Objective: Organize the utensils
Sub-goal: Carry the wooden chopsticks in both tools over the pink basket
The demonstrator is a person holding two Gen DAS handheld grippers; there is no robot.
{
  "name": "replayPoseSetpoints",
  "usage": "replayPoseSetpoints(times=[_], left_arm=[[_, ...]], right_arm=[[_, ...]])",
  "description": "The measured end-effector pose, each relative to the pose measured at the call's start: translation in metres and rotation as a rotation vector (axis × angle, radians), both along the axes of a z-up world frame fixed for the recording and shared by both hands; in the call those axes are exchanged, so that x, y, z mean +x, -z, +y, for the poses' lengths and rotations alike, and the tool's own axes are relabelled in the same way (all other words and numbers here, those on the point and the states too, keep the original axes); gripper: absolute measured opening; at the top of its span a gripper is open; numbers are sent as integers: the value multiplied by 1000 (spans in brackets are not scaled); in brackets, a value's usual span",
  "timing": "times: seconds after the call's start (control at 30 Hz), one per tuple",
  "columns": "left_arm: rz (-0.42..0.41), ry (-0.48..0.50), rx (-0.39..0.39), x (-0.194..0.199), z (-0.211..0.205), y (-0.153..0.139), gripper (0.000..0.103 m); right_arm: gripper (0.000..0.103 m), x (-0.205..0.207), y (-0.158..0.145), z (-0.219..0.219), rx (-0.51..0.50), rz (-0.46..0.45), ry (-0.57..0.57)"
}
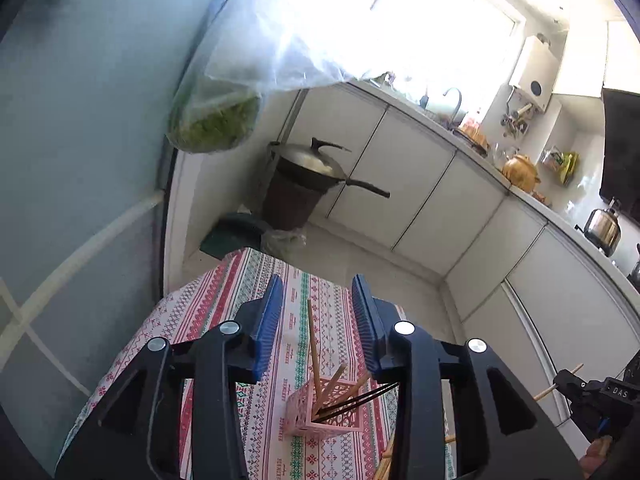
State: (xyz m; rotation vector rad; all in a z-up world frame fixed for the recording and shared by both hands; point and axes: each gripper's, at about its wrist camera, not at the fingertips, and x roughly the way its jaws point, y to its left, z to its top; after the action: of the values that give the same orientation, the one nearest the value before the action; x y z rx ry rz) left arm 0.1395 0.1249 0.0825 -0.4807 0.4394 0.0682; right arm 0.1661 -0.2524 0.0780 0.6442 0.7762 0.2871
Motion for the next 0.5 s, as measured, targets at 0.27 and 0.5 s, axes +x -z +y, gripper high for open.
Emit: replayPoseSetpoints(times=[0.27,0.5], left_arm=[[0,-29,-20,-3,18,-2,47],[24,-20,-40,1,27,-1,47]], right_arm=[[6,29,-32,44,-76,-77,17],[9,69,-2,88,-145,-34,-14]])
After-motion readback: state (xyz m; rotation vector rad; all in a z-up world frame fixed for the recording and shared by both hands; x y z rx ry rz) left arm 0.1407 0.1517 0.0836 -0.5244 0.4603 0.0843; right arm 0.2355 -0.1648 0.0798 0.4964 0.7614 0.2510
